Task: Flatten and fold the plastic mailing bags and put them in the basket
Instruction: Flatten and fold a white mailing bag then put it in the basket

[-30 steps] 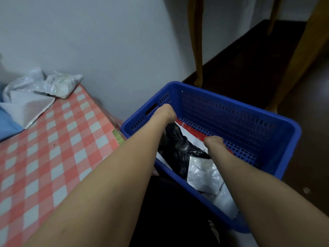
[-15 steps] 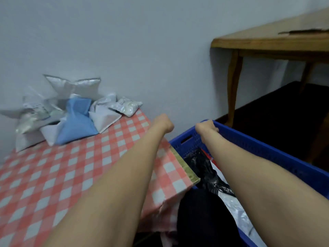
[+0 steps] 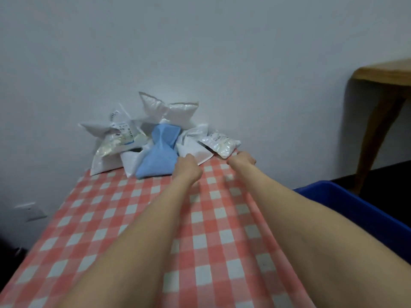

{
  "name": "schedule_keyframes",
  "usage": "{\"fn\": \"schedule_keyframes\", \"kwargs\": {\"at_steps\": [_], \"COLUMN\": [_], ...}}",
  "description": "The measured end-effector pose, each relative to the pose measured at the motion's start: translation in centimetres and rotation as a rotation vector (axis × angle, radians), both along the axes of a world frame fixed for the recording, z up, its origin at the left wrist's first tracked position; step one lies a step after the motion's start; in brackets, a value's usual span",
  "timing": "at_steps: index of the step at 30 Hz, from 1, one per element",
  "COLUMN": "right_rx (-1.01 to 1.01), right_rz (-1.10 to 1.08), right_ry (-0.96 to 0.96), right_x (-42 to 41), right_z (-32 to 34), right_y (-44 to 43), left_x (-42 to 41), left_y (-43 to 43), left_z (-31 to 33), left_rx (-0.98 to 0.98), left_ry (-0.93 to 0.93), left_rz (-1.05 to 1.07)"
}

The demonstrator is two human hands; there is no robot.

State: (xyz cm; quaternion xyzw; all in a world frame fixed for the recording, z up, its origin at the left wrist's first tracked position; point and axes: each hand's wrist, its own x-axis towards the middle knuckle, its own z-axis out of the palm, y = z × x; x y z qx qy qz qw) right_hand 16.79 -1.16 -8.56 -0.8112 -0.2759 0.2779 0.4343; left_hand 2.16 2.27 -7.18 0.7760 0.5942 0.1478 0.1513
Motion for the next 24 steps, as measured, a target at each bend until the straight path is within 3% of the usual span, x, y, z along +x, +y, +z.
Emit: {"fn": "schedule_keyframes", "kwargs": {"at_steps": [5,10,15,19,24], "right_rx": [0.051,0.134,0.201,0.191,0.214], "right_rz": [0.112,0.157,0.221,0.311,0.294], "right_ry": [0.055,0.101,0.167,0.191,0.247], "right_x": [-2.1,-2.6,-2.3,-3.2,-3.7], "right_z": [-1.8,-1.9,-2.4,-3.1,-3.2], "right_y": [4.6,7.9,10.5,10.9,10.1], "left_x": [-0.4,0.4,1.6,2.0,1.1], "left_y": [4.1,8.1,11.7,11.7,11.1], "left_z": [-0.5,0.5,1.0,1.4,1.5], "left_rx": [0.031,0.094,-0.025,-0.116,-0.044], "left_ry": [-0.108,-0.092,-0.055,-0.155,-0.178], "left_rz": [0.062,0.054,0.063,0.122,0.128]}}
